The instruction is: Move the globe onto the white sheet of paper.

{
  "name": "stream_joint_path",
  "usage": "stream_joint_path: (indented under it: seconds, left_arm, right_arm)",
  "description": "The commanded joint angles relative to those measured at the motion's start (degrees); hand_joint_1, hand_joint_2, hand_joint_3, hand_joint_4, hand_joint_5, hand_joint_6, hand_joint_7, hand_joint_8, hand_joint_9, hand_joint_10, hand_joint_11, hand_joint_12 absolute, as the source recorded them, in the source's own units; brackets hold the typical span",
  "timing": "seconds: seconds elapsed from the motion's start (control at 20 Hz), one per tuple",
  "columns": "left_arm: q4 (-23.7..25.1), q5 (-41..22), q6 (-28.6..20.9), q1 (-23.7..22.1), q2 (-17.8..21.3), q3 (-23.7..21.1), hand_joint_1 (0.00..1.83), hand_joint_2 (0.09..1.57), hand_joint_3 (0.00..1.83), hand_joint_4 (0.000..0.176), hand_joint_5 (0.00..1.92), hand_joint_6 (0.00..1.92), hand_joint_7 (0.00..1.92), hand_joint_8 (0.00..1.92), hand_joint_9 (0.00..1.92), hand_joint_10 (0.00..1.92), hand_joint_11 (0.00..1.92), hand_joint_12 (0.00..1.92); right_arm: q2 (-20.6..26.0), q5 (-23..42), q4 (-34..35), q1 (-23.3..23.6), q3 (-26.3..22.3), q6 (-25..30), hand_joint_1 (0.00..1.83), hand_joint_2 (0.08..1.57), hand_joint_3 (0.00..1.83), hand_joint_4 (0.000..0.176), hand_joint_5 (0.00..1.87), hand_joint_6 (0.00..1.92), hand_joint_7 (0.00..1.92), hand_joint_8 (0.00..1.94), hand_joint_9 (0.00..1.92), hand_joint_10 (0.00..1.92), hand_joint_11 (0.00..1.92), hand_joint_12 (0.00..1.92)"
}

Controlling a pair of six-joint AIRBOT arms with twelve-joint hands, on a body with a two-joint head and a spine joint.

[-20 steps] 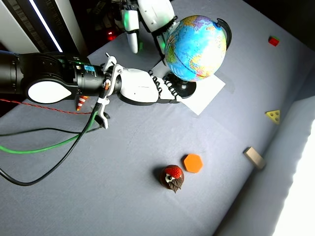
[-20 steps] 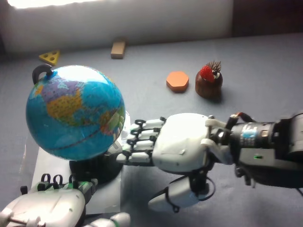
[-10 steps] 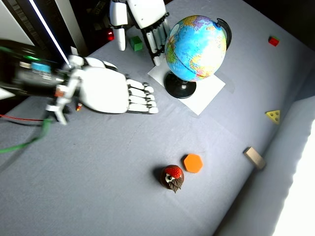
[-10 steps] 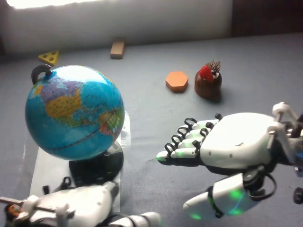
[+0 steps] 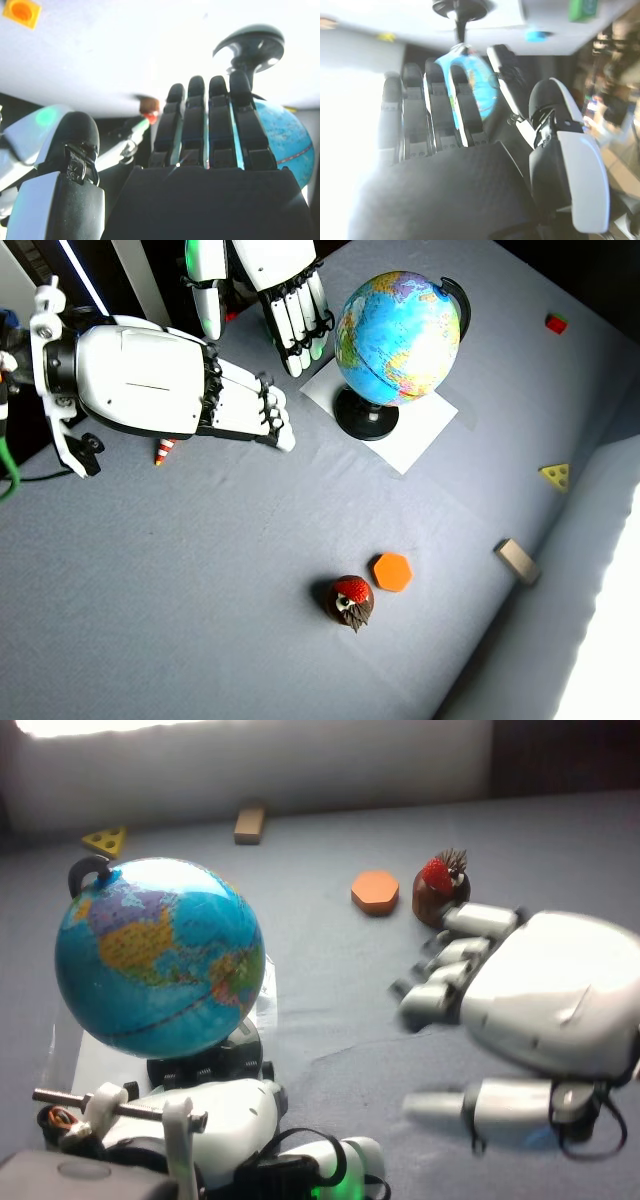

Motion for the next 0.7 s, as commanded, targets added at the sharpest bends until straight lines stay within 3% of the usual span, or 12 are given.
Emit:
stream_joint_path:
  seconds: [0.0,0.05,0.1,0.15,0.2,0.25,0.3,0.35,0.45,0.6,0.65]
  left_arm:
    - [2.62,-0.99,0.96,-1.08,0.06,-0.12,0.0,1.3,0.01,0.0,0.66,0.52,0.6,0.04,0.4,0.03,0.02,0.9]
    - [2.09,-1.0,1.57,-1.37,0.07,-0.1,0.0,1.31,0.0,0.0,0.64,0.75,0.66,0.01,0.44,0.01,0.0,0.99]
    - [2.09,-0.99,1.6,-1.5,0.06,-0.09,0.0,1.35,0.01,0.0,0.77,0.82,0.95,0.06,0.73,0.07,0.29,1.05]
    - [2.11,-0.99,1.77,-1.74,0.06,-0.06,0.01,1.38,0.01,0.0,0.86,1.25,1.15,0.63,0.95,0.74,0.66,1.28]
    - [2.48,-0.99,2.26,-2.09,0.04,0.0,0.01,1.41,0.01,0.0,0.86,1.49,1.12,1.16,0.96,1.35,0.83,1.57]
    - [2.8,-0.99,3.31,-2.59,0.03,0.05,0.07,1.45,0.01,0.0,0.86,1.81,1.07,1.74,1.04,1.81,1.07,1.85]
    - [2.72,-0.98,4.76,-3.41,0.04,0.07,0.11,1.53,0.04,0.0,0.91,1.9,1.1,1.89,1.08,1.9,1.2,1.91]
    - [2.66,-0.98,5.35,-3.96,0.06,0.03,0.21,1.56,0.08,0.0,0.99,1.92,1.16,1.91,1.13,1.92,1.25,1.92]
    - [2.7,-0.99,5.37,-4.24,0.07,-0.12,0.31,1.57,0.09,0.0,1.03,1.92,1.19,1.92,1.18,1.92,1.28,1.92]
    - [2.9,-0.99,5.37,-4.6,0.07,-0.44,0.36,1.57,0.05,0.0,1.02,1.92,1.2,1.92,1.2,1.92,1.29,1.92]
    - [2.9,-1.04,5.37,-4.84,0.06,-0.65,0.45,1.57,0.05,0.0,1.02,1.92,1.21,1.92,1.22,1.92,1.32,1.92]
  right_arm:
    - [1.14,8.29,0.91,0.69,-2.29,-1.69,0.06,1.33,0.02,0.0,0.69,1.41,0.81,1.2,0.59,1.55,0.35,1.88]
    - [2.26,9.31,2.17,0.66,-4.09,-1.67,0.07,1.34,0.02,0.0,0.71,1.51,0.81,1.36,0.6,1.69,0.41,1.91]
    - [3.1,10.45,3.74,0.81,-5.66,-1.64,0.22,1.4,0.04,0.0,0.93,1.76,1.03,1.65,0.95,1.87,0.88,1.92]
    - [3.49,11.47,5.57,1.11,-7.04,-1.79,0.35,1.44,0.06,0.0,1.04,1.89,1.12,1.82,1.12,1.91,1.11,1.92]
    - [3.43,11.59,7.5,1.62,-7.96,-3.08,0.42,1.45,0.07,0.0,1.09,1.91,1.15,1.91,1.18,1.92,1.19,1.92]
    - [2.94,11.98,10.0,2.11,-8.39,-4.54,0.5,1.45,0.13,0.02,1.2,1.92,1.22,1.94,1.27,1.92,1.29,1.92]
    - [2.27,11.87,14.21,3.14,-8.47,-6.65,0.84,0.91,1.04,0.0,0.88,1.92,1.3,1.94,1.34,1.92,1.4,1.92]
    - [1.79,11.54,18.94,4.15,-8.34,-8.36,0.94,0.72,1.36,0.0,0.89,1.92,1.37,1.94,1.42,1.92,1.51,1.92]
    - [1.09,9.7,23.9,5.68,-7.99,-8.99,0.97,0.65,1.49,0.0,0.93,1.92,1.46,1.94,1.5,1.92,1.62,1.92]
    - [0.99,8.08,23.96,6.15,-8.04,-8.94,0.97,0.64,1.49,0.0,0.93,1.92,1.51,1.94,1.56,1.92,1.67,1.92]
    - [0.95,8.04,23.94,6.14,-8.04,-9.0,0.97,0.64,1.49,0.0,0.92,1.92,1.5,1.94,1.55,1.92,1.66,1.92]
